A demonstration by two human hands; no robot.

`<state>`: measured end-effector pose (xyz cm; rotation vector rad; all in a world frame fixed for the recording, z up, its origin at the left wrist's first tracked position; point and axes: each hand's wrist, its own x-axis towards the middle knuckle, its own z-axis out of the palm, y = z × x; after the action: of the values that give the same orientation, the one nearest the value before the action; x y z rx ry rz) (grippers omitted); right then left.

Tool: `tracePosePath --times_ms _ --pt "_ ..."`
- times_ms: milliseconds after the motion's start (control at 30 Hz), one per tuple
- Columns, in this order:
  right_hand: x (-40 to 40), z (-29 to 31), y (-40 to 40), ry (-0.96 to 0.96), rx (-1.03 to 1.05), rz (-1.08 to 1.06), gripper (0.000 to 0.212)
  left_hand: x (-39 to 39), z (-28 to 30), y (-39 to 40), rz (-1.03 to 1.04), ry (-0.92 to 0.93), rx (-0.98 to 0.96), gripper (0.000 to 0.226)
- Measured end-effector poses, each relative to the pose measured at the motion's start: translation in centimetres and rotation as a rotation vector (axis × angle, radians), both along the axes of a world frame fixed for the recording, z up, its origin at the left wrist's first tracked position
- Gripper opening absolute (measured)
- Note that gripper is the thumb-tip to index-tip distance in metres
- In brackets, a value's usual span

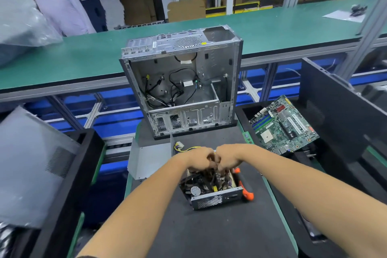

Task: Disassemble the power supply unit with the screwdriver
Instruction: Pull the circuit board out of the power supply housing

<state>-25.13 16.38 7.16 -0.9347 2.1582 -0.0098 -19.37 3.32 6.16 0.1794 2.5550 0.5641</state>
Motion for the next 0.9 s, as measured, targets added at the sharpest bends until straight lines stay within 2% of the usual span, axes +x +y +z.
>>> tracePosePath --times_ms 200,300,400,500,633,733,833,900 --pt "0.5 1.0 -0.9 -0.054 -0.051 0.02 0.014 1.7 0.4 -2.9 0.075 -0.15 0.104 0.028" --pt "0.7 1.4 -1.1 -0.094 -0.092 0.0 0.023 2.5 0.3 -3.5 0.027 -0.222 0.007 0.037" --pt "0.9 1.7 -1.4 -0.126 -0.129 -0.023 0.013 2.8 0.2 -3.6 0.034 -0.16 0.016 0.021" --pt "1.5 1.7 -1.8 -0.145 -0.194 -0.056 0.017 3.2 0.5 -3.8 0.028 -0.064 -0.017 0.018" --pt "2.3 2.1 -2.1 -0.222 -0.254 -0.079 0.009 4.1 0.6 -4.4 0.045 -0.1 0.064 0.012" --pt "2.8 2.9 -2.4 -0.258 -0.274 -0.069 0.012 4.8 0.7 -5.5 0.107 -0.133 0.091 0.02" --pt "3.1 3.3 -2.9 -0.246 -0.281 -0.058 0.012 6.3 0.3 -6.9 0.194 -0.262 0.165 0.03" --pt "3.2 3.4 -3.2 -0.263 -0.285 -0.059 0.015 7.4 -0.4 -7.5 0.189 -0.283 0.129 0.04"
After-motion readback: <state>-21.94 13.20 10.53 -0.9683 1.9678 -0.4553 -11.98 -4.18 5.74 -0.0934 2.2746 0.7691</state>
